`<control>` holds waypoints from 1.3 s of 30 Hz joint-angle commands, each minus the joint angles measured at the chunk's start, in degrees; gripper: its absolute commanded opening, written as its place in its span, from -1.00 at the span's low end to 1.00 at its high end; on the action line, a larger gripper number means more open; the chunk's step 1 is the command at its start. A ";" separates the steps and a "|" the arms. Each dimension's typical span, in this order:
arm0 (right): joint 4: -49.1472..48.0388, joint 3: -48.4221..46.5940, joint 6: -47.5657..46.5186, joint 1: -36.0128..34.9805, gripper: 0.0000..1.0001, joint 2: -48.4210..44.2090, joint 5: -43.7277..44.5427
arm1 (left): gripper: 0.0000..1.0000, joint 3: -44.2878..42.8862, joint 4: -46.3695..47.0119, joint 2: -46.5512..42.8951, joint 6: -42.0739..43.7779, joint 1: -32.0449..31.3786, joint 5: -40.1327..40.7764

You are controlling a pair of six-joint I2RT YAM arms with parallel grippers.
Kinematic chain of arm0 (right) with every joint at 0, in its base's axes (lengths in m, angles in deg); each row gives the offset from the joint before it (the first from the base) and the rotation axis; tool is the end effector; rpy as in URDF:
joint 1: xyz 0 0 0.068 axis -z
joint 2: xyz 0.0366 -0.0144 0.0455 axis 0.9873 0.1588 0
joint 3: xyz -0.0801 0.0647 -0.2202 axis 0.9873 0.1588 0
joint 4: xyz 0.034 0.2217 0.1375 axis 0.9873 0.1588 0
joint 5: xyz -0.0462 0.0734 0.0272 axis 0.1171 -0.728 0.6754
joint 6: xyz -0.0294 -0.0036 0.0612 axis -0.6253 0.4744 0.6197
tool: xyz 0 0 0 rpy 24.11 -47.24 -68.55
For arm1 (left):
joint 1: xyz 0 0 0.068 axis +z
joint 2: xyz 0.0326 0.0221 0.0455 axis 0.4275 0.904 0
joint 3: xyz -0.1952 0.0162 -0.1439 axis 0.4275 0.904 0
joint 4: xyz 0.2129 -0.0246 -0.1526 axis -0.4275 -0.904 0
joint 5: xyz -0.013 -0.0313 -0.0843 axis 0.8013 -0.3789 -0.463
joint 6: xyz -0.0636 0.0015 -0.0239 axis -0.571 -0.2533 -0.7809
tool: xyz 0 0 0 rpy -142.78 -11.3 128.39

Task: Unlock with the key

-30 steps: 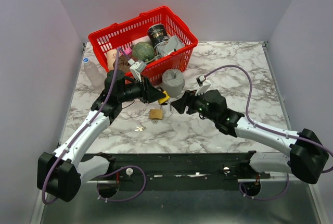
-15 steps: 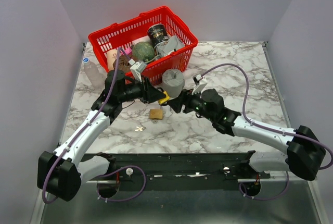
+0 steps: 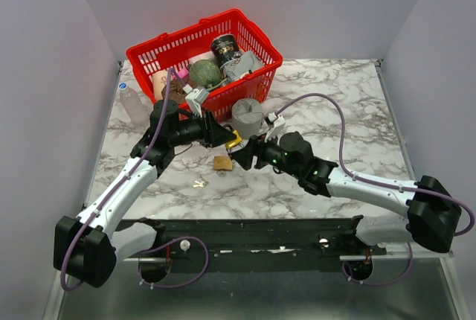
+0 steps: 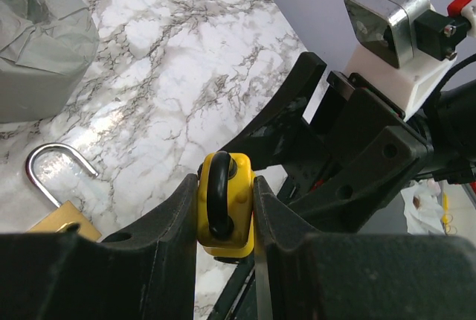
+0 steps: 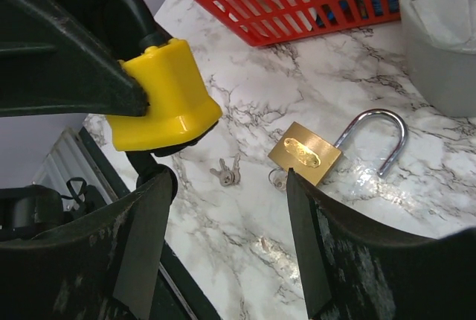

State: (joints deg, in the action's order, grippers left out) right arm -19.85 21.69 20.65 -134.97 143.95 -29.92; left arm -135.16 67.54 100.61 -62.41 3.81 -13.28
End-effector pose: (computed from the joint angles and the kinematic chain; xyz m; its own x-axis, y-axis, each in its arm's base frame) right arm 0.1890 0.2562 0.2268 -0.5129 0.1576 -0.8438 -0.6032 0.6333 0.4849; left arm 0.2442 -0.1351 0.2790 -0.6801 -0.1688 -0.7134 0.5949 0.4417 -0.6716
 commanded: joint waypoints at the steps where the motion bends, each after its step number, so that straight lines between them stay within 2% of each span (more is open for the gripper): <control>1: -2.55 -3.08 -1.30 -1.53 0.42 1.82 -0.43 | -1.00 -0.15 2.34 -0.16 0.25 0.23 1.00; 10: -5.62 -4.76 1.07 -3.99 0.42 4.46 0.00 | -1.00 0.20 1.81 -0.95 0.43 0.23 3.28; 16: -12.47 -4.75 6.17 -4.34 0.42 6.31 0.88 | -1.00 1.35 4.01 -1.75 -1.32 0.14 3.64; 22: -14.15 -5.20 7.22 -4.43 0.40 6.66 9.39 | -1.00 1.87 4.63 -2.27 -1.94 0.23 3.81; 29: -20.82 -3.70 11.09 -4.52 0.40 8.24 16.17 | -1.00 3.01 6.56 -3.15 -3.61 0.23 4.34; 33: -24.43 -4.05 9.78 -4.69 0.40 8.94 20.04 | -1.00 3.72 7.61 -3.24 -4.67 0.23 4.25; 39: -24.79 -5.11 7.49 -4.87 0.40 9.39 23.82 | -1.00 3.63 7.44 -3.42 -4.67 0.23 4.51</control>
State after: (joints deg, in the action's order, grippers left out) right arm -37.56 18.74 29.52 -140.34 152.80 -15.45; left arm -131.97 73.85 98.77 -66.63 4.18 -7.64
